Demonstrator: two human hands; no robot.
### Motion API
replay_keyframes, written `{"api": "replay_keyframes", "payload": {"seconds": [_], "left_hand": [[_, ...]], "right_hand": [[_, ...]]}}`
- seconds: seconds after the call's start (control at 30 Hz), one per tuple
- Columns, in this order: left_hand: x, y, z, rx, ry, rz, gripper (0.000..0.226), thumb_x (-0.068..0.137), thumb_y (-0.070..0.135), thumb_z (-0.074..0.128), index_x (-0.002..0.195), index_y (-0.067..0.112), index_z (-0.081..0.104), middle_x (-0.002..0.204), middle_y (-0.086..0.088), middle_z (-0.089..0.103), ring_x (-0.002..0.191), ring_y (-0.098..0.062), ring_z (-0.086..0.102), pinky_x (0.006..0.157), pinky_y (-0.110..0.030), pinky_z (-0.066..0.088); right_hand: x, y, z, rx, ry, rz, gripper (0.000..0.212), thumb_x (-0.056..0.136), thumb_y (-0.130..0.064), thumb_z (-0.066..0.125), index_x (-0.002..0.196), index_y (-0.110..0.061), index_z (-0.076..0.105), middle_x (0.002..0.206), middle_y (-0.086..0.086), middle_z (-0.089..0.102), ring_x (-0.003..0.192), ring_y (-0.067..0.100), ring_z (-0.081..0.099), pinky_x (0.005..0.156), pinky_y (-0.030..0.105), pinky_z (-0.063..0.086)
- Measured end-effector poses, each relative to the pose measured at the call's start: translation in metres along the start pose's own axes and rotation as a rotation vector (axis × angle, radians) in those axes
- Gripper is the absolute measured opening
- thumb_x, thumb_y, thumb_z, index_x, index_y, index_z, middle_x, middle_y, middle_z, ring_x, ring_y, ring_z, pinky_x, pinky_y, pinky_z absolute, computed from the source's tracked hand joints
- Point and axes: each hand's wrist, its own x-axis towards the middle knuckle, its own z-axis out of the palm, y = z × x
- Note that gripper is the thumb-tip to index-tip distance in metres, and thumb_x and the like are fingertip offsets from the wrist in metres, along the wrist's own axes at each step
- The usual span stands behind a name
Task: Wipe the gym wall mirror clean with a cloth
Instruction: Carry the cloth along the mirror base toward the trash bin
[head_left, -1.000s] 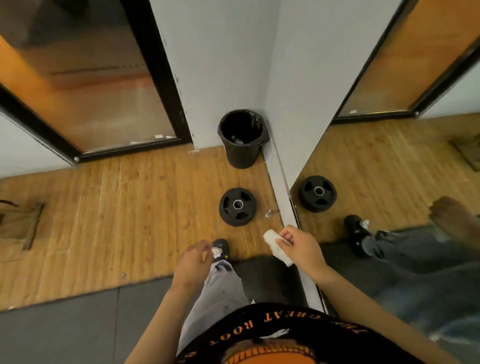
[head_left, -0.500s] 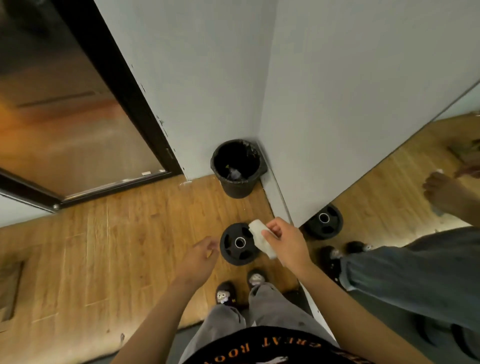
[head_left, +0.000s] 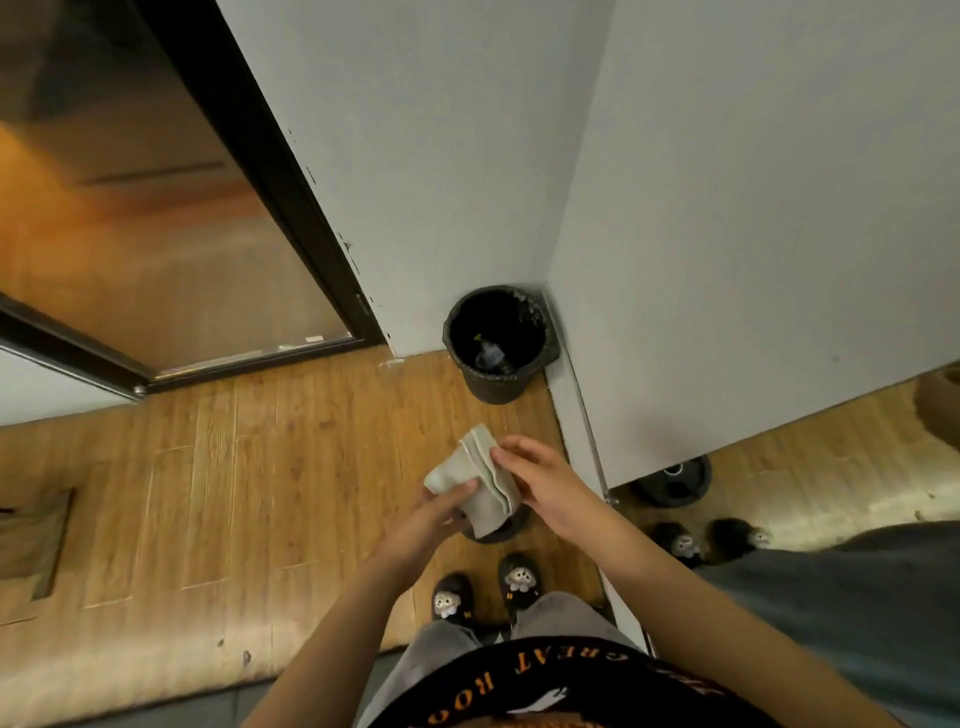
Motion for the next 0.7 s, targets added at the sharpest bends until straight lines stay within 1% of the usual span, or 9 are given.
{"api": "replay_keyframes", "payload": {"seconds": [0.03, 0.1, 0.2, 0.27, 0.37, 0.43, 0.53, 0.63, 0.7], "left_hand": [[0.001, 0.003, 0.003, -0.079, -0.018, 0.007, 0.054, 0.082, 0.029, 0.072, 0.132, 0.018, 0.054, 0.122, -0.004, 0.07, 0.111, -0.023, 0.066, 0.087, -0.035, 0.054], [0.004, 0.006, 0.005, -0.144, 0.001, 0.013, 0.042, 0.086, 0.019, 0.067, 0.126, 0.017, 0.057, 0.119, -0.007, 0.071, 0.111, -0.025, 0.066, 0.087, -0.037, 0.055], [0.008, 0.006, -0.001, -0.033, 0.115, 0.052, 0.029, 0.092, 0.014, 0.066, 0.12, 0.013, 0.062, 0.114, -0.007, 0.072, 0.109, -0.025, 0.066, 0.084, -0.035, 0.056], [0.01, 0.006, -0.009, 0.071, 0.156, 0.121, 0.02, 0.093, 0.015, 0.065, 0.113, 0.014, 0.065, 0.108, -0.005, 0.073, 0.105, -0.024, 0.068, 0.079, -0.033, 0.057], [0.008, 0.008, -0.017, 0.154, 0.168, 0.181, 0.015, 0.094, 0.014, 0.065, 0.109, 0.016, 0.065, 0.098, 0.001, 0.075, 0.094, -0.017, 0.071, 0.068, -0.024, 0.054], [0.009, 0.008, -0.024, 0.19, 0.157, 0.172, 0.016, 0.094, 0.013, 0.065, 0.11, 0.014, 0.064, 0.097, 0.002, 0.074, 0.088, -0.011, 0.071, 0.064, -0.019, 0.052], [0.021, 0.002, -0.039, 0.195, 0.166, 0.101, 0.021, 0.093, 0.013, 0.066, 0.114, 0.012, 0.063, 0.101, 0.0, 0.072, 0.089, -0.012, 0.069, 0.064, -0.02, 0.052], [0.044, -0.019, -0.054, 0.12, 0.188, -0.003, 0.027, 0.091, 0.016, 0.068, 0.117, 0.012, 0.063, 0.108, -0.005, 0.072, 0.098, -0.02, 0.069, 0.067, -0.027, 0.054], [0.067, -0.042, -0.058, 0.04, 0.207, -0.084, 0.023, 0.092, 0.016, 0.067, 0.115, 0.014, 0.065, 0.106, -0.005, 0.073, 0.096, -0.022, 0.069, 0.066, -0.029, 0.055]], "right_hand": [[0.001, -0.003, 0.002, 0.062, -0.02, 0.039, 0.015, 0.097, -0.023, 0.06, 0.108, -0.014, 0.066, 0.101, 0.002, 0.069, 0.1, 0.019, 0.065, 0.095, 0.04, 0.051], [0.002, -0.005, 0.005, 0.15, -0.023, 0.079, 0.013, 0.099, -0.022, 0.057, 0.106, -0.015, 0.066, 0.1, 0.002, 0.07, 0.095, 0.016, 0.066, 0.088, 0.036, 0.053], [0.003, -0.003, 0.006, 0.171, -0.019, 0.109, 0.025, 0.102, -0.036, 0.049, 0.116, -0.021, 0.064, 0.112, 0.003, 0.07, 0.105, 0.017, 0.065, 0.092, 0.036, 0.054], [0.003, -0.002, 0.005, 0.058, -0.033, 0.112, 0.038, 0.1, -0.047, 0.047, 0.129, -0.024, 0.055, 0.122, 0.003, 0.064, 0.112, 0.019, 0.062, 0.094, 0.039, 0.055], [0.004, 0.0, 0.008, -0.212, -0.026, 0.076, 0.046, 0.095, -0.038, 0.062, 0.135, -0.023, 0.045, 0.12, -0.005, 0.059, 0.106, 0.01, 0.061, 0.081, 0.025, 0.057], [0.01, 0.004, 0.005, -0.318, 0.023, 0.035, 0.036, 0.095, -0.024, 0.065, 0.128, -0.018, 0.055, 0.113, -0.006, 0.064, 0.105, 0.012, 0.063, 0.079, 0.022, 0.055], [0.02, 0.015, -0.003, -0.268, 0.069, 0.043, 0.013, 0.096, -0.011, 0.061, 0.108, -0.013, 0.065, 0.103, 0.002, 0.071, 0.102, 0.021, 0.067, 0.081, 0.028, 0.054], [0.037, 0.041, -0.006, -0.214, 0.094, 0.122, 0.012, 0.096, -0.008, 0.06, 0.099, -0.018, 0.066, 0.098, -0.001, 0.071, 0.097, 0.018, 0.067, 0.085, 0.032, 0.055], [0.052, 0.072, -0.016, -0.185, 0.142, 0.168, 0.014, 0.096, -0.008, 0.061, 0.097, -0.02, 0.067, 0.098, -0.001, 0.071, 0.101, 0.021, 0.067, 0.092, 0.04, 0.054]]}}
